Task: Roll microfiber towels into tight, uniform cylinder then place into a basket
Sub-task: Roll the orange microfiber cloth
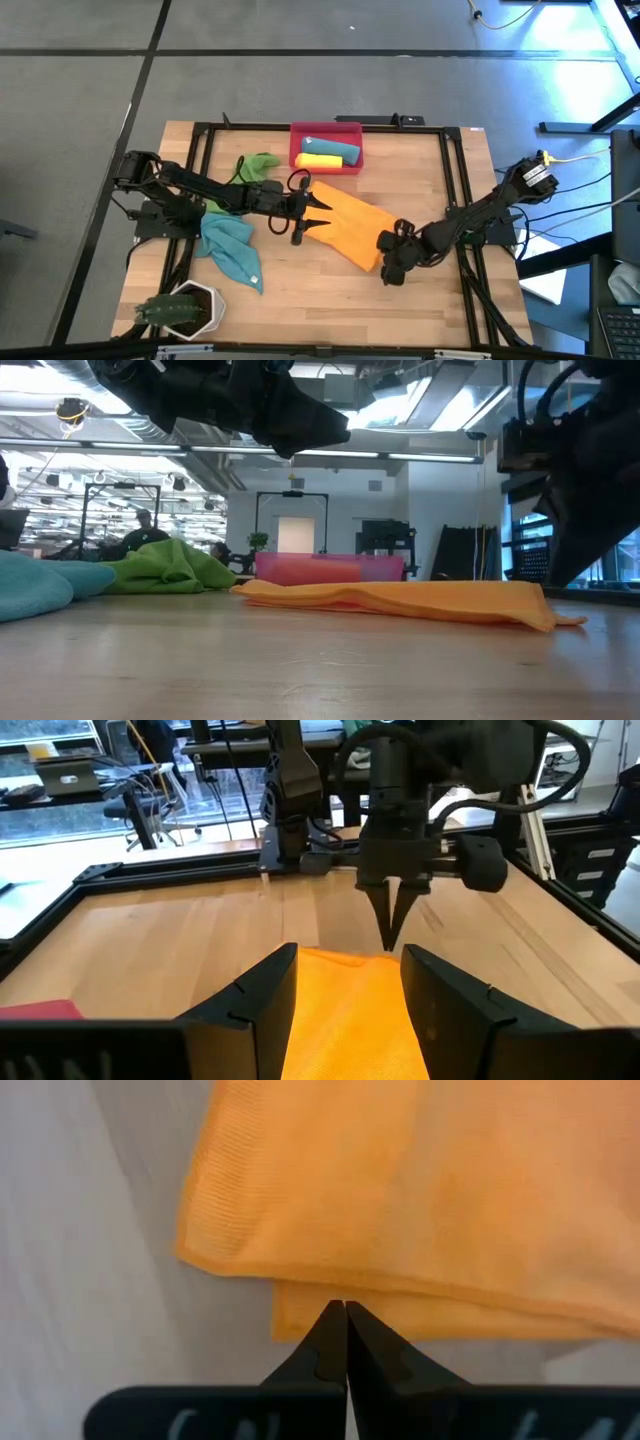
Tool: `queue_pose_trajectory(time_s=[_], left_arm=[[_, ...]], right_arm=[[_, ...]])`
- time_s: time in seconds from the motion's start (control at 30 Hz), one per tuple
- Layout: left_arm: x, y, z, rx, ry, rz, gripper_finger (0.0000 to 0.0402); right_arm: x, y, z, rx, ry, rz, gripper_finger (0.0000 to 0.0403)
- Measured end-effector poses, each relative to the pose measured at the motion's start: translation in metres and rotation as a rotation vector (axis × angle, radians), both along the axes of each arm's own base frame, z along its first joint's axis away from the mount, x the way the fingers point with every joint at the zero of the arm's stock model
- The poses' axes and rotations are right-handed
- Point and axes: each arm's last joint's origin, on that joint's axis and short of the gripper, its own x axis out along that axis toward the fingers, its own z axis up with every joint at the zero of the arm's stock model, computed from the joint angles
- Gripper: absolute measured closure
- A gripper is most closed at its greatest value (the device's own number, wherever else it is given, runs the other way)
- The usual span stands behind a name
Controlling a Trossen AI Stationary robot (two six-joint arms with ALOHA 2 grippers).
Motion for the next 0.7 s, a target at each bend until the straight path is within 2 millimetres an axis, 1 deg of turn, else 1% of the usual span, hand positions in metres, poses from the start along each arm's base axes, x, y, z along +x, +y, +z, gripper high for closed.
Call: queue_pose_trajectory(time_s=[0.1, 0.23, 0.3, 0.43, 0.53, 0.7], left_arm=[[0.000, 0.000, 0.000, 0.000, 0.000, 0.001, 0.0233], [0.000, 0.001, 0.000, 0.004, 0.000, 0.007, 0.0233], [0.000, 0.001, 0.000, 0.008, 0.000, 0.009, 0.0233], [0.000, 0.001, -0.001, 0.008, 0.008, 0.009, 0.0233], [0.000, 0.001, -0.001, 0.008, 0.010, 0.009, 0.0233], [0.000, 0.001, -0.001, 0.008, 0.011, 0.009, 0.0233]], right_arm=[[0.005, -0.003, -0.001, 0.003, -0.022, 0.003, 0.0402], [0.010, -0.005, -0.017, -0.020, 0.031, 0.008, 0.0402], [0.016, -0.005, -0.027, 0.007, 0.053, 0.020, 0.0402], [0.029, 0.002, -0.037, 0.062, 0.042, 0.049, 0.0402], [0.038, 0.008, -0.036, 0.104, 0.032, 0.066, 0.0402], [0.055, 0.022, -0.022, 0.181, -0.058, 0.136, 0.0402]])
